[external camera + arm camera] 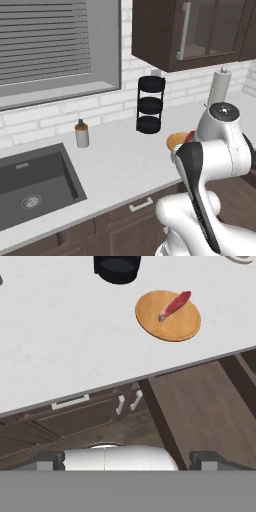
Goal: Pick up the knife from the drawer and place it on the cutting board. Then place the meat from the plate to the cutting board.
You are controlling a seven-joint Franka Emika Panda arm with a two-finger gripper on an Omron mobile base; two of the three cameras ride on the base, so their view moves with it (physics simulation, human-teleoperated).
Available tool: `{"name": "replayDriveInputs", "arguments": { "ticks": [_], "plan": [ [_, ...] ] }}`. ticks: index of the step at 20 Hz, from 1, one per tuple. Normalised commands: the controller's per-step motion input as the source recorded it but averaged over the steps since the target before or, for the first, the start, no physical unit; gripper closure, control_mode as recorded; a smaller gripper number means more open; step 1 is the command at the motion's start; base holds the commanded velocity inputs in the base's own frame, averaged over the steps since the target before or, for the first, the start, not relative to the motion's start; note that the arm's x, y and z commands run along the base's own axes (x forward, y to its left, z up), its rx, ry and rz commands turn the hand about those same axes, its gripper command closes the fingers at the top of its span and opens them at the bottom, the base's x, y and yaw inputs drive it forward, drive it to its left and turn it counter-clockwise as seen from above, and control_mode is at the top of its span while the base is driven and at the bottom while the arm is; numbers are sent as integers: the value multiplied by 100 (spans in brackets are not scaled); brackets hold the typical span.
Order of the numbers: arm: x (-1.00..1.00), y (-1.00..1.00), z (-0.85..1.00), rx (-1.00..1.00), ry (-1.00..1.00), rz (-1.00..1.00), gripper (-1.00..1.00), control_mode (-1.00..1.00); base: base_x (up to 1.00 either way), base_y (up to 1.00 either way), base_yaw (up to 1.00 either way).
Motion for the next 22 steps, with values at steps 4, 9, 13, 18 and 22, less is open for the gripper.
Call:
{"name": "replayDriveInputs", "arguments": {
  "ticks": [4, 9, 13, 18, 22],
  "plan": [
    [6, -1, 0, 0, 0, 0, -100, -100, 1, 0, 0],
    [44, -1, -16, 0, -1, -7, -100, -100, 0, 0, 0],
    [99, -41, -13, 8, 1, -8, -100, -100, 0, 0, 0],
    [91, -84, -18, 18, 3, -21, -100, -100, 0, 0, 0],
    [79, -97, -56, 32, 2, -23, -100, -100, 0, 0, 0]
  ]
}}
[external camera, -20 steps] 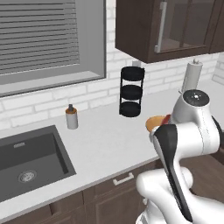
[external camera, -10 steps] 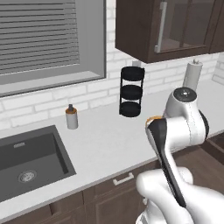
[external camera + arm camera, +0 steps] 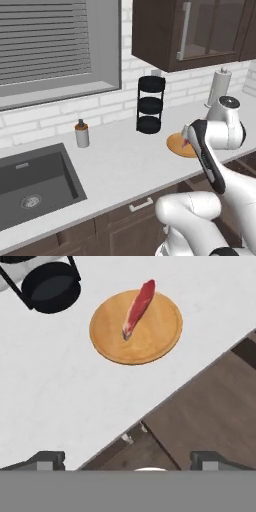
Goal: Pick up the knife from the drawer and place it on the cutting board. Then place the meat from the plate to the cutting board.
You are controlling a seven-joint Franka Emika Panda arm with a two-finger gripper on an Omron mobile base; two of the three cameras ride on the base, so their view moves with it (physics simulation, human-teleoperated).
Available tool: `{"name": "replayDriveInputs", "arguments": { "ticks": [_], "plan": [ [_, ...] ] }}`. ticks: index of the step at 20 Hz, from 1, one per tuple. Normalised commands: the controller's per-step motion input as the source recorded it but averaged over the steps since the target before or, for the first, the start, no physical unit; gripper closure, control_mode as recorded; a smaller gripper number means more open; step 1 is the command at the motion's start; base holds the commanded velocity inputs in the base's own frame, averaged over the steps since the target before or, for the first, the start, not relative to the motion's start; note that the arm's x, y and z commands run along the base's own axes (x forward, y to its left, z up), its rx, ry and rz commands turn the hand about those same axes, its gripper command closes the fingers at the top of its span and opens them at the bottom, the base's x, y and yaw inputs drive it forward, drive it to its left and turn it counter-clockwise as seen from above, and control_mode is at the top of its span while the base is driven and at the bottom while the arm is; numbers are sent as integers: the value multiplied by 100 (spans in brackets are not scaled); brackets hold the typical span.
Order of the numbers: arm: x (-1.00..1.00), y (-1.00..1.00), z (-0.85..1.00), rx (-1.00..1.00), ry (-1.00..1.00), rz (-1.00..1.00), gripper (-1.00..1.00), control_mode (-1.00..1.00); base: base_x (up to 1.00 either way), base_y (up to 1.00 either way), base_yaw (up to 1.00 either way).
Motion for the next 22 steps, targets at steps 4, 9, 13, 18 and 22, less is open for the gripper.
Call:
{"name": "replayDriveInputs", "arguments": {
  "ticks": [4, 9, 13, 18, 22],
  "plan": [
    [100, -67, -36, 17, 15, -27, -100, -100, 0, 0, 0],
    [100, -59, -7, 11, 27, -12, -100, -100, 0, 0, 0],
    [100, -33, -3, 4, 29, 0, -100, -100, 0, 0, 0],
    [71, -30, -13, 10, 8, 0, -100, -100, 0, 0, 0],
    [58, -24, -35, 9, 1, 0, -100, -100, 0, 0, 0]
  ]
}}
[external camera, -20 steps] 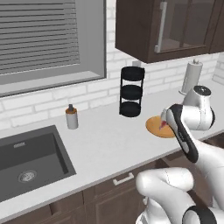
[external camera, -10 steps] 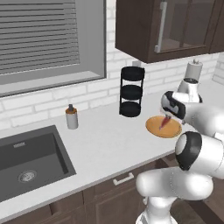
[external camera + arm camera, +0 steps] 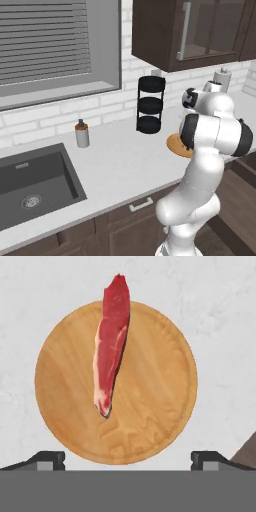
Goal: Pick up the knife from the drawer and place it on the cutting board. Then place the meat from the plate to the cutting board.
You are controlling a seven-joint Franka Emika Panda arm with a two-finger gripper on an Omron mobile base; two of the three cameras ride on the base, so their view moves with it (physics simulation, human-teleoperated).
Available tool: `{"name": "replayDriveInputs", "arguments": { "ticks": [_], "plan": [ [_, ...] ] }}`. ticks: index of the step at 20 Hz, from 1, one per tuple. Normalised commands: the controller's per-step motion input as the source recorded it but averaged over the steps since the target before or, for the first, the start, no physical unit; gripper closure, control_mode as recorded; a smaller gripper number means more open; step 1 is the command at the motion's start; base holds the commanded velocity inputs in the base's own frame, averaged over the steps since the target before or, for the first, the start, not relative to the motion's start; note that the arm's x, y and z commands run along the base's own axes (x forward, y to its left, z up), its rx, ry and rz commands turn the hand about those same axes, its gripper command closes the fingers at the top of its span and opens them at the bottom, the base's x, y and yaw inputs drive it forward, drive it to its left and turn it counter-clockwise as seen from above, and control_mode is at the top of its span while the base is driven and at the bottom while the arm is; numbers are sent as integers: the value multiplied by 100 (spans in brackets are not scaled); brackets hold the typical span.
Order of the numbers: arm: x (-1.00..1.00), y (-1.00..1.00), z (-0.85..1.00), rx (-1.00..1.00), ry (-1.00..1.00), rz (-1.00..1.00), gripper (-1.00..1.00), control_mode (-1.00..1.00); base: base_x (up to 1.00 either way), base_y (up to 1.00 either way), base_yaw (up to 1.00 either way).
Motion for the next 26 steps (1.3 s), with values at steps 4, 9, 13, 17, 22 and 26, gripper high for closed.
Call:
{"name": "replayDriveInputs", "arguments": {
  "ticks": [4, 9, 13, 17, 22, 26],
  "plan": [
    [62, -16, -42, 2, 2, 0, -100, -100, 0, 0, 0],
    [48, -2, -40, 0, 0, 0, -100, -100, 0, 0, 0],
    [13, 0, -45, 0, 0, 0, -100, -100, 0, 0, 0],
    [3, 0, -32, 0, 0, 0, -100, -100, 0, 0, 0],
    [0, 0, -34, 0, 5, 0, -100, -100, 0, 0, 0],
    [1, 0, -37, 0, 9, 0, -100, -100, 0, 0, 0]
  ]
}}
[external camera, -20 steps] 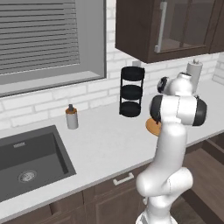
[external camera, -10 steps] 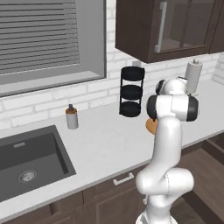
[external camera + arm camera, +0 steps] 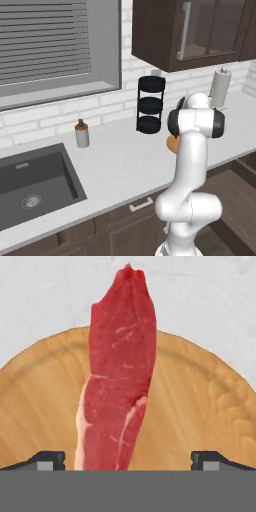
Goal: Pick up the knife from the drawer and place it on the cutting board. Then place the meat from the plate to the cutting board.
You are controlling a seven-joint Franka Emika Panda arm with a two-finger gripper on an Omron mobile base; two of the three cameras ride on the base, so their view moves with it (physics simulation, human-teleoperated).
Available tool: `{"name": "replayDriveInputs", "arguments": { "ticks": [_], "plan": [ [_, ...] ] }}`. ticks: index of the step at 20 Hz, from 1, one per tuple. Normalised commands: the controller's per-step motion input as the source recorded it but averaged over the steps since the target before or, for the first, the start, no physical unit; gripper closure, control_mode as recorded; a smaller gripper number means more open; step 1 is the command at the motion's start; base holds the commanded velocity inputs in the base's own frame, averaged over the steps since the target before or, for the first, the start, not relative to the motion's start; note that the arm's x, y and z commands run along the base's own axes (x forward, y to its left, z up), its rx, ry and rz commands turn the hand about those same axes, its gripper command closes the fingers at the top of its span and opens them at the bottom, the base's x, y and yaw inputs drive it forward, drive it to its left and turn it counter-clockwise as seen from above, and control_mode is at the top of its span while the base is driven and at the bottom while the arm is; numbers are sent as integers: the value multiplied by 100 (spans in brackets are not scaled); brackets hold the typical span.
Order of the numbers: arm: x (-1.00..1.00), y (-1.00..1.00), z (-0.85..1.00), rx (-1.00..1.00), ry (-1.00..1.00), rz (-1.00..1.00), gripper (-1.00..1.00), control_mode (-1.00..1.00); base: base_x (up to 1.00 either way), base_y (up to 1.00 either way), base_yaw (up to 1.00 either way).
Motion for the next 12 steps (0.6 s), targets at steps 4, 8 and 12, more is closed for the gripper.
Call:
{"name": "replayDriveInputs", "arguments": {
  "ticks": [4, 8, 12],
  "plan": [
    [1, 0, -37, 0, 10, 0, -100, -100, 0, 0, 0],
    [0, 0, -21, 0, 1, 0, 100, -100, 0, 0, 0],
    [0, 0, -5, 0, 0, 0, 100, -100, 0, 0, 0]
  ]
}}
